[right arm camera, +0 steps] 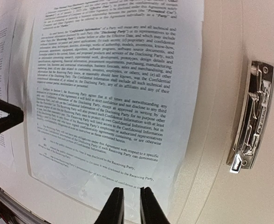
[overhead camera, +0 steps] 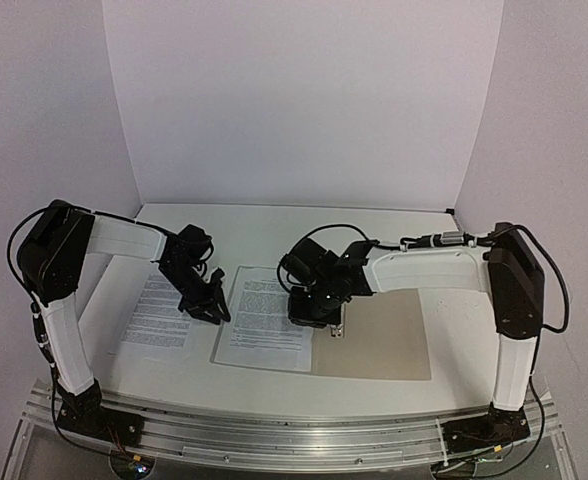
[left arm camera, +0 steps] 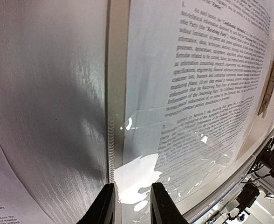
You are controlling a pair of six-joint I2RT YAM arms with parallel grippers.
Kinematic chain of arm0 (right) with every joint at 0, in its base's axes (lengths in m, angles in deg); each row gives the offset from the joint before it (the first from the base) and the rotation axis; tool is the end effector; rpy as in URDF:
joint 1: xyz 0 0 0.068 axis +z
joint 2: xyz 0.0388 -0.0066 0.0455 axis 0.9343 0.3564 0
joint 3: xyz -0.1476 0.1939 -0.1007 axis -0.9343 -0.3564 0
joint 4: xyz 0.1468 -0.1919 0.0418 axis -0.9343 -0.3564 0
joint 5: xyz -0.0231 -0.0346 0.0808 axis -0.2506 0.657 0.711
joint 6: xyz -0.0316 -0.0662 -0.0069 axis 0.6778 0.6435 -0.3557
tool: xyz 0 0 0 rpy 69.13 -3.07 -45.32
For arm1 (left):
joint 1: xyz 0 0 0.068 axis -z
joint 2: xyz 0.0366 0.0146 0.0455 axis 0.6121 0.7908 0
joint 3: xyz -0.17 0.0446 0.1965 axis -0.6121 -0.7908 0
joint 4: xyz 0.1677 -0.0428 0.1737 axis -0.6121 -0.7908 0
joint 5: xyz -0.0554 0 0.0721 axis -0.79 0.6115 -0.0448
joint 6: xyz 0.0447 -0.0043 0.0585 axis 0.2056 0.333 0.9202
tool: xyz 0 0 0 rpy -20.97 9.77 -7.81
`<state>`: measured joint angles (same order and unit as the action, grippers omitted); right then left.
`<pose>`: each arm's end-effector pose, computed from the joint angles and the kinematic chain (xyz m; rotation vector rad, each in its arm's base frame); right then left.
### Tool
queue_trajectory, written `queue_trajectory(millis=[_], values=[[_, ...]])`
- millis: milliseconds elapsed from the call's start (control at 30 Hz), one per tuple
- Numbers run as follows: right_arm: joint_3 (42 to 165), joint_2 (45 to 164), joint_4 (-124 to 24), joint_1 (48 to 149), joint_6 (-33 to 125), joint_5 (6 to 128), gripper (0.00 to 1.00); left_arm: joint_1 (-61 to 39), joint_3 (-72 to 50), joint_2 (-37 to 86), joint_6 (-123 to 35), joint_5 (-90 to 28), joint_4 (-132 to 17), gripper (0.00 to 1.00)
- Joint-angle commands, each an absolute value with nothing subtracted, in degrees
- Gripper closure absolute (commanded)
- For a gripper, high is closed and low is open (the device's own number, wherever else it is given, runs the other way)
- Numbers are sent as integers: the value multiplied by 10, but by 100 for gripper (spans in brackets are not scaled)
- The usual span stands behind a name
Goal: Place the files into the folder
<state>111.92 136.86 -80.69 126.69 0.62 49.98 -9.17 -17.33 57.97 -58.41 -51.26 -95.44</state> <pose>0.2312 0.3445 0.1694 -0.0673 2.6814 0.4384 0.2806 -0.1860 0.1198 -0.1413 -2.9833 0.8120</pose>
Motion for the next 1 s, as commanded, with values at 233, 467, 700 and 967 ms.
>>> queue_trajectory(millis=[233, 467, 700, 967], values=[[1118, 1447, -795, 1248, 39, 528, 100, -90, -163, 535, -577, -501, -958, 73], [1141, 1438, -795, 1247, 71, 537, 100, -90, -152, 531, -574, -498, -957, 73], [1123, 1337, -795, 1216, 74, 541, 91, -90, -136, 520, -532, -500, -937, 71], [927, 1158, -792, 1117, 45, 567, 78, -37, -23, 566, -242, -493, -858, 48]])
